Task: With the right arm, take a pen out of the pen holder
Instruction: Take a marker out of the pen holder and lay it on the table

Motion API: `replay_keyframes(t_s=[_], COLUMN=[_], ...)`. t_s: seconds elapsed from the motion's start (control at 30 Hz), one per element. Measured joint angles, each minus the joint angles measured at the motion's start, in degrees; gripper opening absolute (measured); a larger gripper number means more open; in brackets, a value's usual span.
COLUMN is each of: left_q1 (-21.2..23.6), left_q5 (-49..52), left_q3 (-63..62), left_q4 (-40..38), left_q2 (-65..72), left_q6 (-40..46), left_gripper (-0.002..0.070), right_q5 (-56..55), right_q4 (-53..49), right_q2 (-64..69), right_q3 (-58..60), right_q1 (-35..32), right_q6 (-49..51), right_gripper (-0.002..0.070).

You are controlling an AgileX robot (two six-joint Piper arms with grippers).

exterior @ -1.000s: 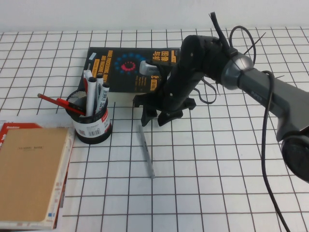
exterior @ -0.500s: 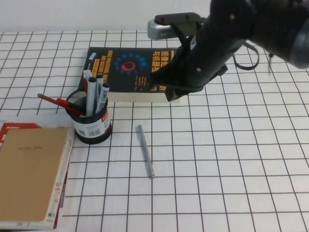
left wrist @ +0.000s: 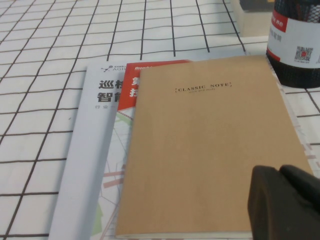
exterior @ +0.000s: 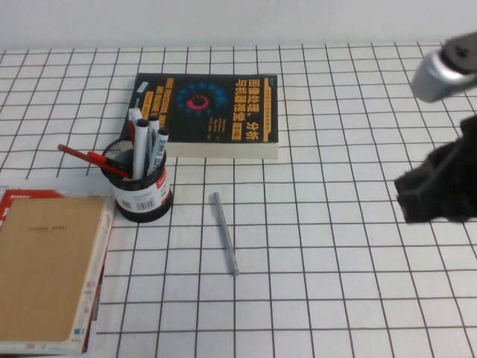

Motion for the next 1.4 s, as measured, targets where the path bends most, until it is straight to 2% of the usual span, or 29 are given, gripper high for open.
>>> replay_keyframes(t_s=[0.37, 0.57, 0.63, 0.77, 0.87, 0.97, 1.13, 1.4], left_q1=[0.0, 0.0, 0.0, 0.0, 0.0, 0.0, 0.0, 0.0], left_q5=[0.0, 0.0, 0.0, 0.0, 0.0, 0.0, 0.0, 0.0], left_q3=[0.0, 0.0, 0.0, 0.0, 0.0, 0.0, 0.0, 0.0], left_q4=[0.0, 0.0, 0.0, 0.0, 0.0, 0.0, 0.0, 0.0], left_q2=[0.0, 0.0, 0.0, 0.0, 0.0, 0.0, 0.0, 0.0], left_q6=[0.0, 0.0, 0.0, 0.0, 0.0, 0.0, 0.0, 0.0], left_gripper=[-0.0004, -0.0004, -0.0004, -0.0004, -0.0004, -0.0004, -0.0004, -0.0004], right_q5=[5.9, -1.7, -7.2, -18.7, -29.3, -39.4, -46.3, -46.5], right_q4=[-1.0, -4.7, -4.0, -1.1, -1.6, -4.2, -5.0, -5.1], right_q2=[-15.0, -18.0, -20.3, -28.0, -35.2, -41.9, -52.8, -63.6], right_q3=[11.7, 20.3, 25.1, 36.9, 46.1, 54.8, 63.6, 67.7], right_q1=[0.0, -0.9, -4.1, -15.4, -23.7, -29.1, -33.6, -35.0], right_q6=[0.0, 1.8, 2.2, 2.5, 2.5, 2.5, 2.6, 2.6], right_gripper=[-0.0014, -0.0015, -0.0015, -0.0015, -0.0015, -0.0015, -0.0015, -0.0015])
